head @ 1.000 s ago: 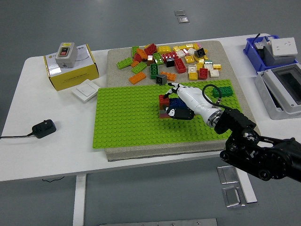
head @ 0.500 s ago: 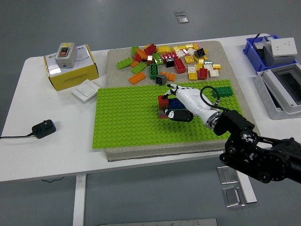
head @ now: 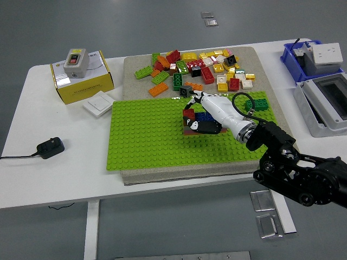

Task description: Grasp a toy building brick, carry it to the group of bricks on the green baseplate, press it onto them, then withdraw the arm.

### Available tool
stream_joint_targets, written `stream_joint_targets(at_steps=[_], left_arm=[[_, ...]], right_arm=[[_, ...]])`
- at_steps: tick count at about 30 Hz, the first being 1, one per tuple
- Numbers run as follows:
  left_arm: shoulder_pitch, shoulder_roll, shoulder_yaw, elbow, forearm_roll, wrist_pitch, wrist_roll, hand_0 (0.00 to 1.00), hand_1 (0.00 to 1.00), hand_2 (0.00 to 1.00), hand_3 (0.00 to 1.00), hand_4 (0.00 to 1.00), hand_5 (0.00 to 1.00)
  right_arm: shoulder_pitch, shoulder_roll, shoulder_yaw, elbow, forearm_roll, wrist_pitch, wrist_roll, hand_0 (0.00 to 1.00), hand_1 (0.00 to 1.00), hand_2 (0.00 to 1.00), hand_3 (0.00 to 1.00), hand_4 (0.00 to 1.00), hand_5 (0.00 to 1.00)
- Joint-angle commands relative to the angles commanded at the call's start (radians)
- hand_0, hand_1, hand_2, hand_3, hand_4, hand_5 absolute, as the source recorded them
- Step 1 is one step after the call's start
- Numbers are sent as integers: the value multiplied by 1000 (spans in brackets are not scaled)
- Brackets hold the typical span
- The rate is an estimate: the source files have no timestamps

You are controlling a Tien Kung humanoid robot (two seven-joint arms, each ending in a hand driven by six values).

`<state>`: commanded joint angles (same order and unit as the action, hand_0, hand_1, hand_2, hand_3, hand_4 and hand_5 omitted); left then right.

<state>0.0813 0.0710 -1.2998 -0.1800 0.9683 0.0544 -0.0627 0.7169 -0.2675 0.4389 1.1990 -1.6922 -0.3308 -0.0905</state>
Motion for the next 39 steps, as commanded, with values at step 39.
stream_joint_targets(at_steps=[39], left_arm=[[7, 22, -18, 0, 20, 22, 36, 661, 660, 581, 593, 231, 659]], right_arm=[[-418, 8, 636, 93, 134, -167, 174, 763, 815, 904, 861, 614, 435]])
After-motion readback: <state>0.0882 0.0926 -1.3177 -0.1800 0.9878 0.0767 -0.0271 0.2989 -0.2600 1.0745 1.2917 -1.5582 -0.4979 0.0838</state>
